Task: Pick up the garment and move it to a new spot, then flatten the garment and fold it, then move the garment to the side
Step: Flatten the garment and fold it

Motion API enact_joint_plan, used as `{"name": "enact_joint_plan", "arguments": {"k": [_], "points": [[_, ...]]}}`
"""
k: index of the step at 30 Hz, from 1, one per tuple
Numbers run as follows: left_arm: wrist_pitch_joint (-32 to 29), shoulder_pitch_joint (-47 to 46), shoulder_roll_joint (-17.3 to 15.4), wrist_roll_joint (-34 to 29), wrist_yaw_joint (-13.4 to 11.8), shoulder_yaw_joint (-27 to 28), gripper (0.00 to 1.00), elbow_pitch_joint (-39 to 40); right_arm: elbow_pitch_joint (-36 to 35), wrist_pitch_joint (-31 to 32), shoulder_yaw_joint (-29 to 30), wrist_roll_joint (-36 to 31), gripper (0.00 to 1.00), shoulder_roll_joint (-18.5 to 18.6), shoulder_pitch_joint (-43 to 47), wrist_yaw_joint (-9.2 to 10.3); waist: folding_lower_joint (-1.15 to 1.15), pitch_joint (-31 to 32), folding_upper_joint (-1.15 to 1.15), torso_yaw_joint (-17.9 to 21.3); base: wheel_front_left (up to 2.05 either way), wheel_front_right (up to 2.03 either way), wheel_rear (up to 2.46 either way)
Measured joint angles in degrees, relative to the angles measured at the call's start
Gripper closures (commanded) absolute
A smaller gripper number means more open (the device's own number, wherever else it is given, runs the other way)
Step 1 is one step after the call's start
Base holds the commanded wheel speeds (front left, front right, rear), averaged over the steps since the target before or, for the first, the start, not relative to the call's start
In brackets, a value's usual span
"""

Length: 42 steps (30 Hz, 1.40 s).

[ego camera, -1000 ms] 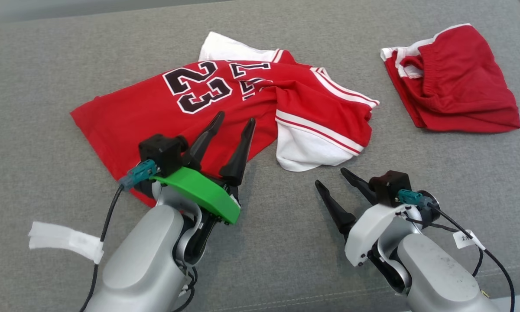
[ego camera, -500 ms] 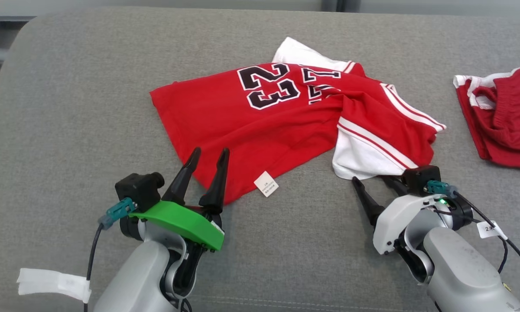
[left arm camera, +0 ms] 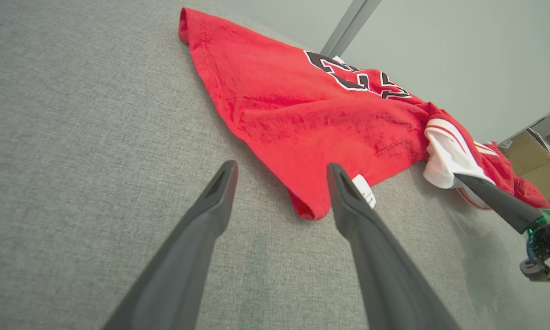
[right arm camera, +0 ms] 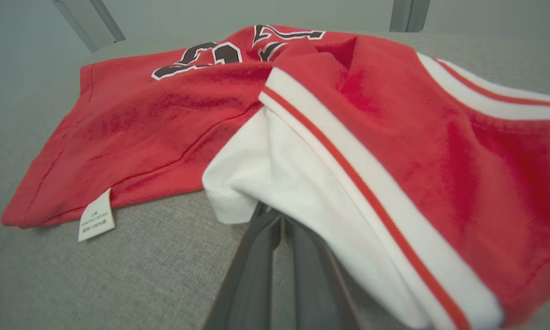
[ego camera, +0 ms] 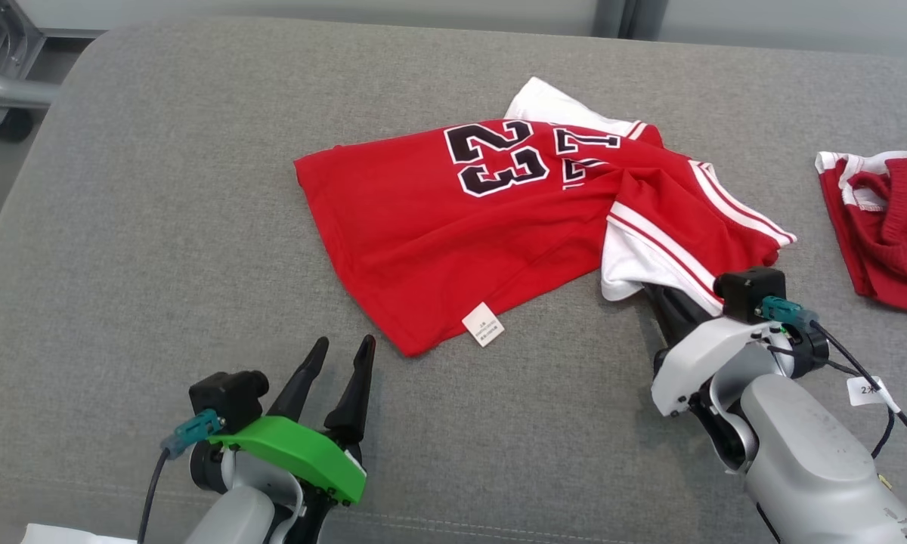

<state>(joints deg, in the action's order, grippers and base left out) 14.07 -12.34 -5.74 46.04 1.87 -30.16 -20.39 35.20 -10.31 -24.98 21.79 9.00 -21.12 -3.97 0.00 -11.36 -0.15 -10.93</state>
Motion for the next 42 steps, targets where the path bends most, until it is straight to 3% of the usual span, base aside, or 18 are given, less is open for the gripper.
{"name": "enact_joint_plan", "arguments": {"k": [9,21,30,32,35,39,41,42], "points": [[-2.0,1.2,0.0,0.0,1.1,-2.7,0.0,-1.8,-4.2,-2.8,2.5,0.1,1.0,2.3,-0.4,0.59,0.0,0.9,0.0,4.0,0.0,0.0,0.0],[-1.9,1.0,0.1,-1.3,-0.1,-2.7,0.0,-6.5,-8.2,-3.3,2.9,0.0,1.0,2.4,0.7,1.03,0.0,1.8,0.0,10.4,0.0,0.0,0.0],[-0.9,-1.5,1.1,-2.6,-0.5,-2.7,0.0,-8.5,-9.7,-3.4,2.9,0.0,1.0,2.5,1.5,1.02,0.0,1.4,0.0,11.7,0.0,0.0,0.0],[-0.8,-1.6,1.1,-3.2,-2.0,-2.1,0.0,-9.7,-9.9,-3.6,2.9,0.0,1.0,2.5,1.8,1.02,0.0,1.4,0.0,11.7,0.0,0.0,0.0],[-0.8,-1.7,1.1,-3.9,-2.4,-1.8,0.0,-10.8,-10.1,-3.6,2.9,0.0,1.0,2.5,1.8,1.02,0.0,1.3,0.0,11.7,0.0,0.0,0.0],[-0.8,-1.8,1.2,-4.4,-4.4,-1.5,0.13,-12.5,-10.5,-3.6,2.9,0.0,1.0,2.5,1.8,1.02,0.0,1.3,0.0,11.7,0.0,0.0,0.0],[-0.6,-1.8,1.5,-4.4,-4.4,-1.6,0.35,-12.6,-10.7,-3.6,2.9,0.0,1.0,2.5,1.8,1.02,0.0,1.4,0.0,11.7,0.0,0.0,0.0],[-0.4,-1.8,1.6,-4.4,-4.3,-1.7,0.4,-12.7,-10.7,-3.6,2.9,0.0,1.0,2.6,1.8,1.02,0.0,1.4,0.0,11.7,0.0,0.0,0.0]]}}
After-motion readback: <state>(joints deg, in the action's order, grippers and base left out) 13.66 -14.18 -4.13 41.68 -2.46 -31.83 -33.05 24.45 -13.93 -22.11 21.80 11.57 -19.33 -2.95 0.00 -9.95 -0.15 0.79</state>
